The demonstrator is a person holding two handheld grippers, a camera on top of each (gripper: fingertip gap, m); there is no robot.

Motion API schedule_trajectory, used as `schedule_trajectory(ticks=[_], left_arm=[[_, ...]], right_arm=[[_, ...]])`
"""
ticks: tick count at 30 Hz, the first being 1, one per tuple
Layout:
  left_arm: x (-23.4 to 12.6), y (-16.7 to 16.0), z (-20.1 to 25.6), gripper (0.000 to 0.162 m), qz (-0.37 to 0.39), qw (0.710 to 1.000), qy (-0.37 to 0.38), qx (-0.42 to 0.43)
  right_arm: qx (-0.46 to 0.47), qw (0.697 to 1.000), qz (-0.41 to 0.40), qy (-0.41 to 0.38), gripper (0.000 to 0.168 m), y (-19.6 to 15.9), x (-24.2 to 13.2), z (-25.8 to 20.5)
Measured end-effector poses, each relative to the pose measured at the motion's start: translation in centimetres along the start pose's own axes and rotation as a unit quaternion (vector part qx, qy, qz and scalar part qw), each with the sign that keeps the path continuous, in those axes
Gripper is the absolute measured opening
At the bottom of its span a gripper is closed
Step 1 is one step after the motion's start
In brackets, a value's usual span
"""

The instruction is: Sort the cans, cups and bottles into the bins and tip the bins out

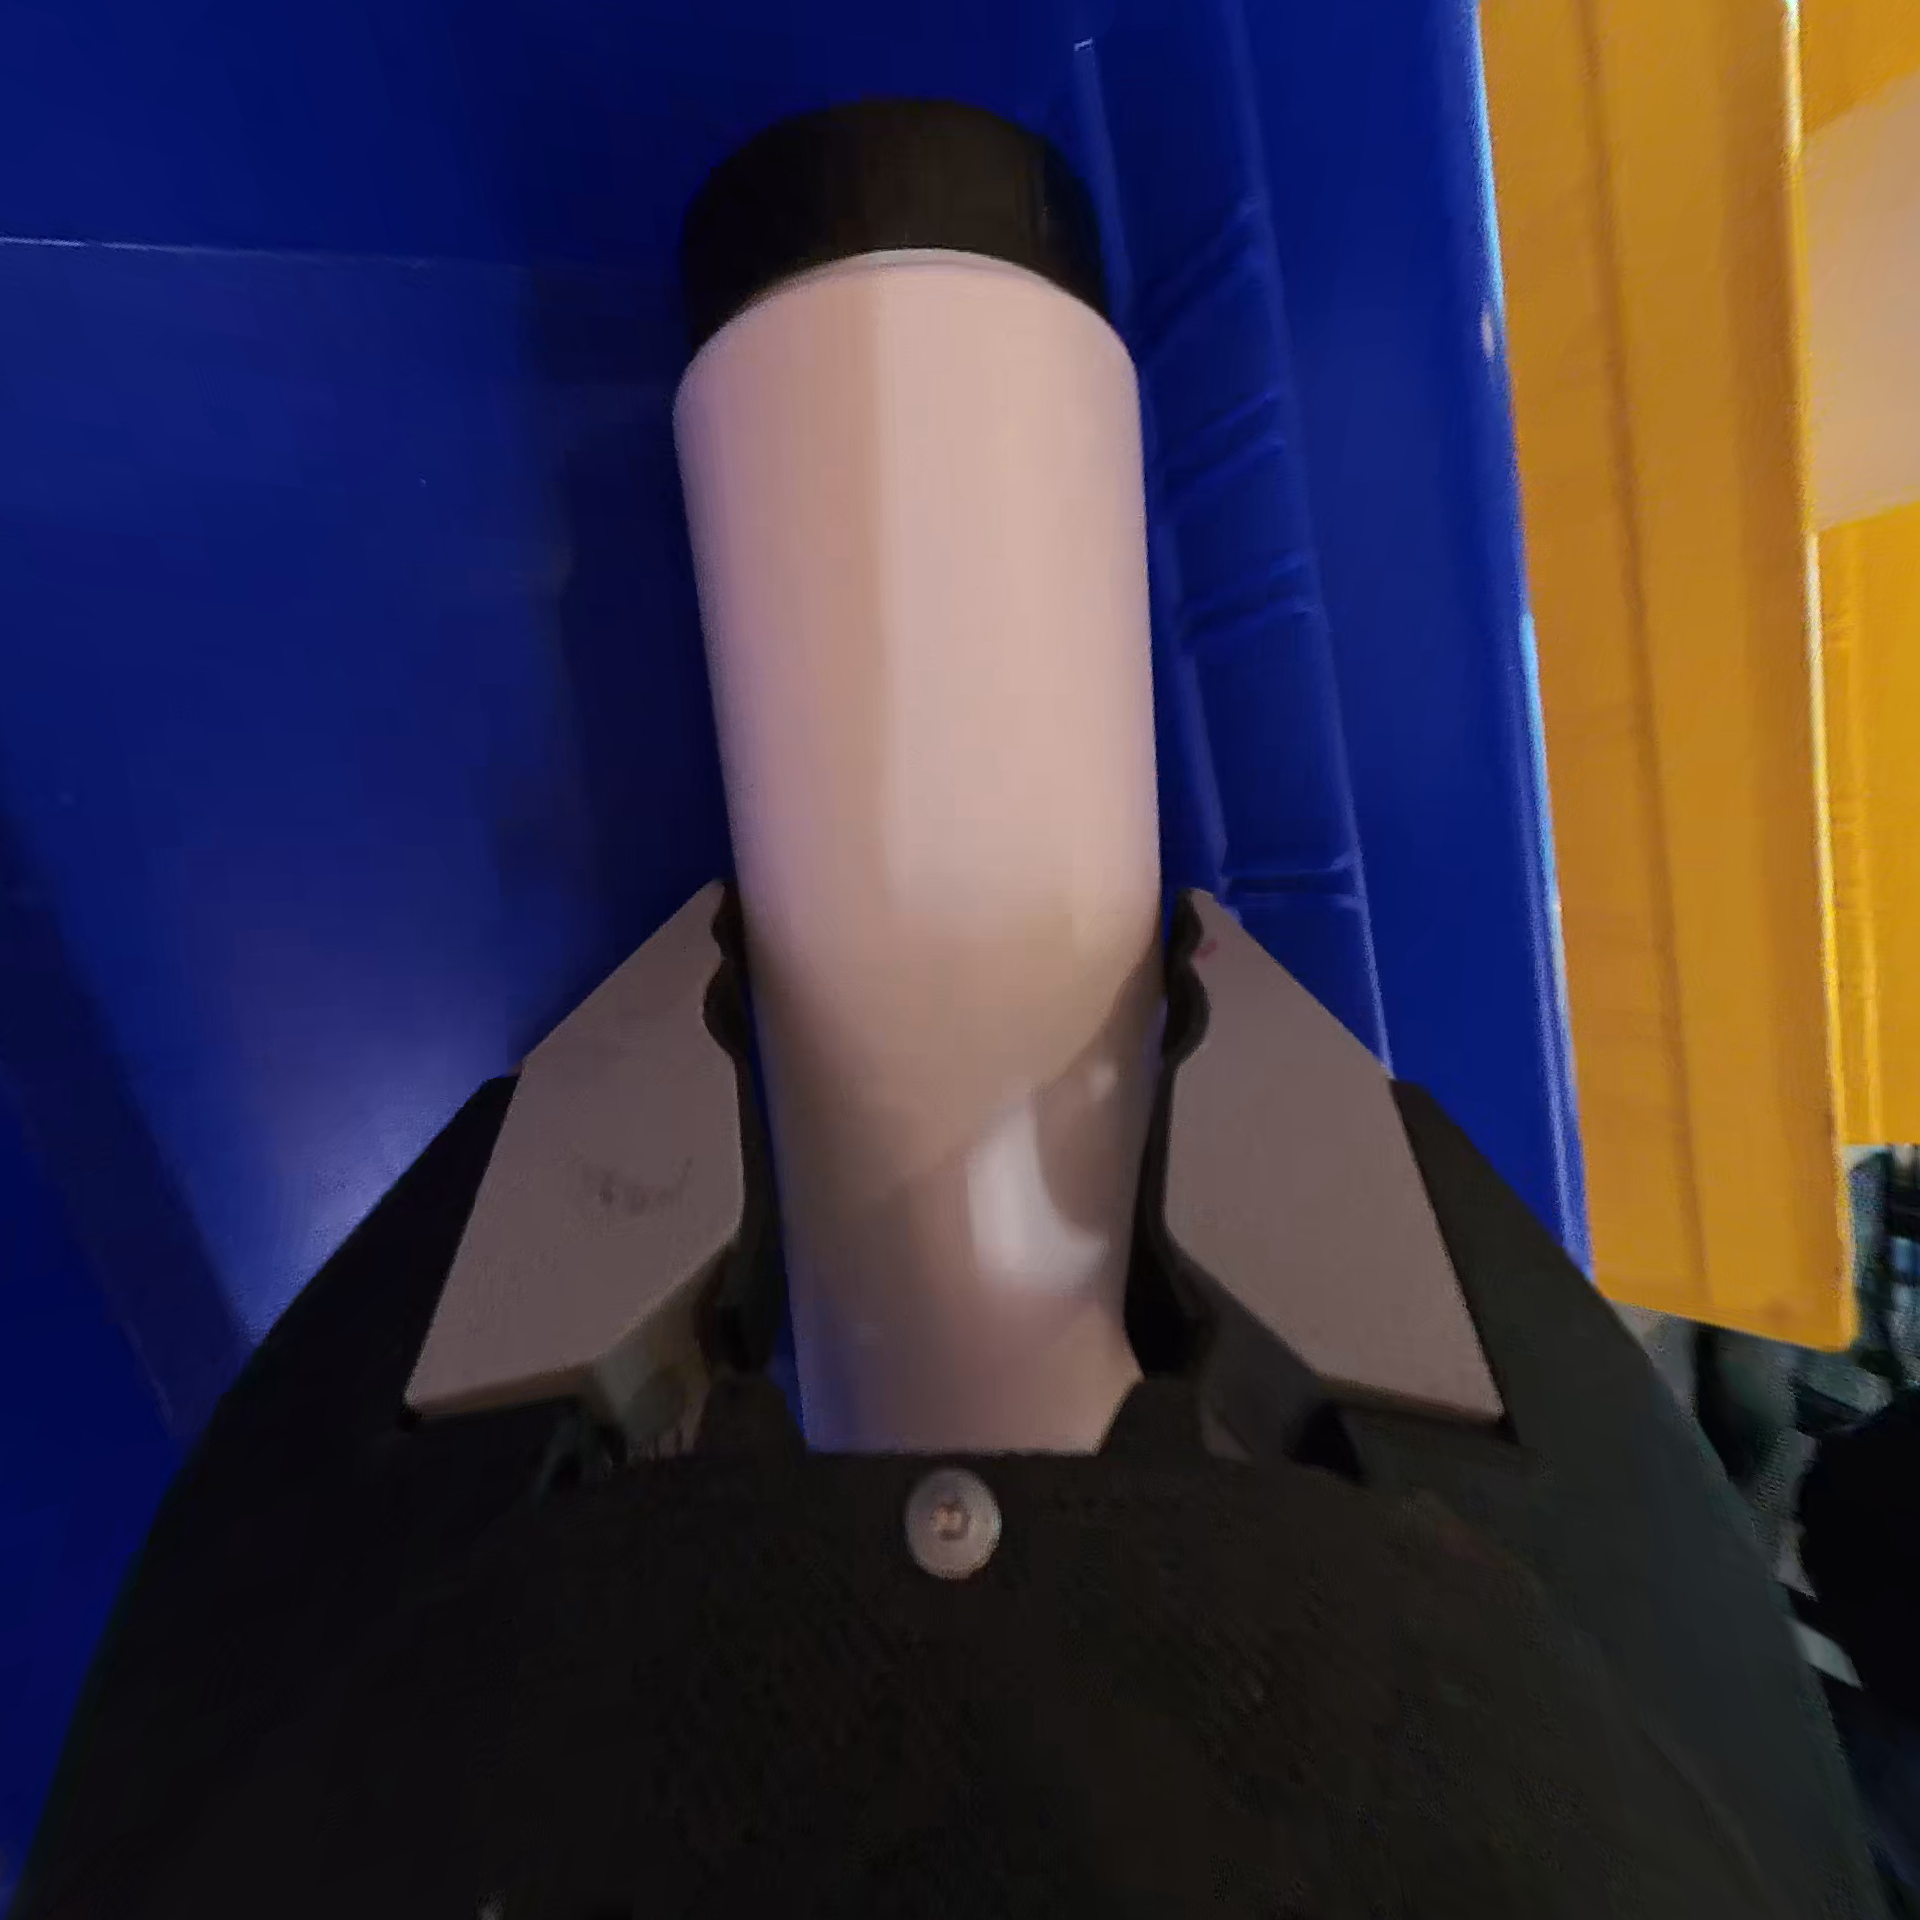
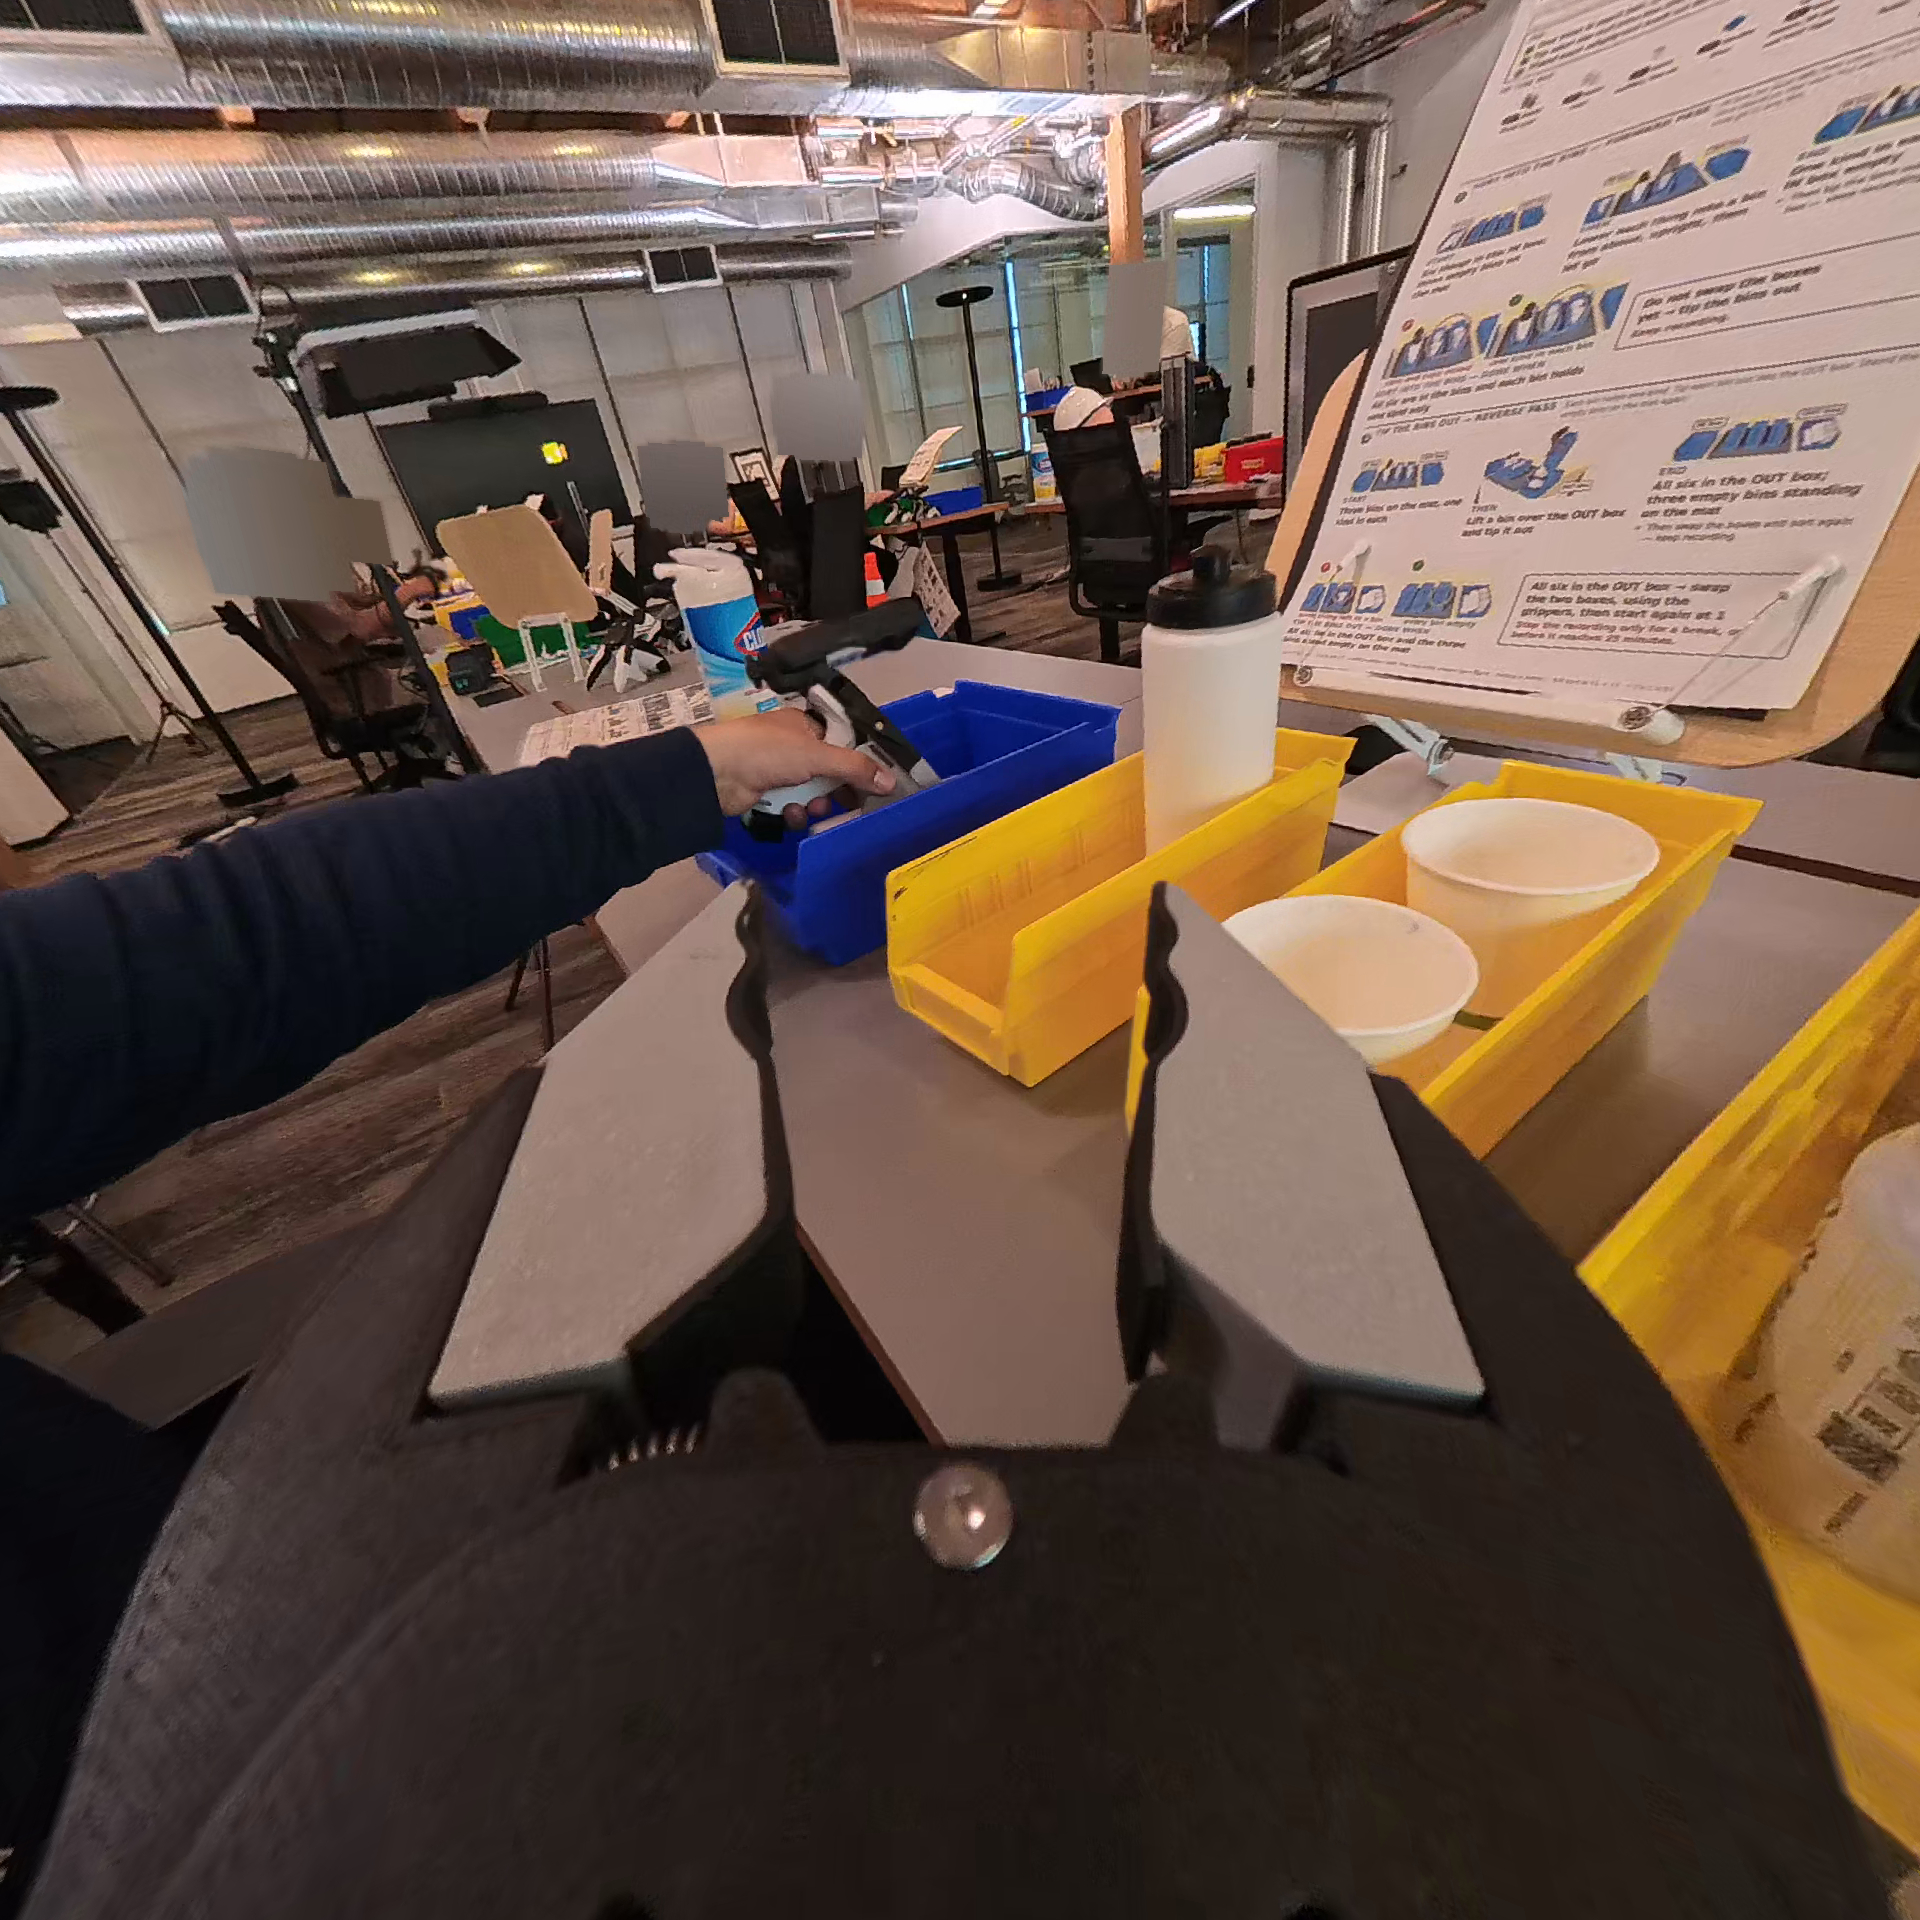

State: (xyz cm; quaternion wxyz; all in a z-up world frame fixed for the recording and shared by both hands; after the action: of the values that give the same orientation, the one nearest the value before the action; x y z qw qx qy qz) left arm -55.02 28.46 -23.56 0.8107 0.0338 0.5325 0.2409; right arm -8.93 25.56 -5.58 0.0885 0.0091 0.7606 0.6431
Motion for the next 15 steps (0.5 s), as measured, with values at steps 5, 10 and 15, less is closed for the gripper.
schedule_trajectory(ticks=[5, 10, 15], left_arm=[[-3.0, -0.2, 0.2, 0.079, 0.061, 0.995, 0.052, 0.066], [-10.1, -1.1, 5.2, 0.079, 0.219, 0.961, 0.054, 0.157], [-13.6, -5.6, 16.3, 0.079, 0.338, 0.900, -0.005, 0.275]], right_arm=[[0.005, 0.999, -0.032, 0.031, 0.069, -1.8, 1.1, -1.3], [0.035, 0.995, -0.050, 0.083, 0.072, -2.4, 3.9, -2.8], [0.072, 0.986, -0.040, 0.146, 0.084, 0.7, 9.9, -4.6]])
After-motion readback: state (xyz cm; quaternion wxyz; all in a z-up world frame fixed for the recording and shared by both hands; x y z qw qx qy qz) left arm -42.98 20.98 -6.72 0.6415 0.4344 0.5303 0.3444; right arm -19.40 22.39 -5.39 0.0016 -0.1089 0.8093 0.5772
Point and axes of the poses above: each gripper's, where its closed fingertips meet, x out along the fingers, y out of its top, z = x × y across the jaws, the point moved 2 cm from there along -x, back along the fingers, and after that the axes turned 8 degrees about -z, right-handed, at the moved point
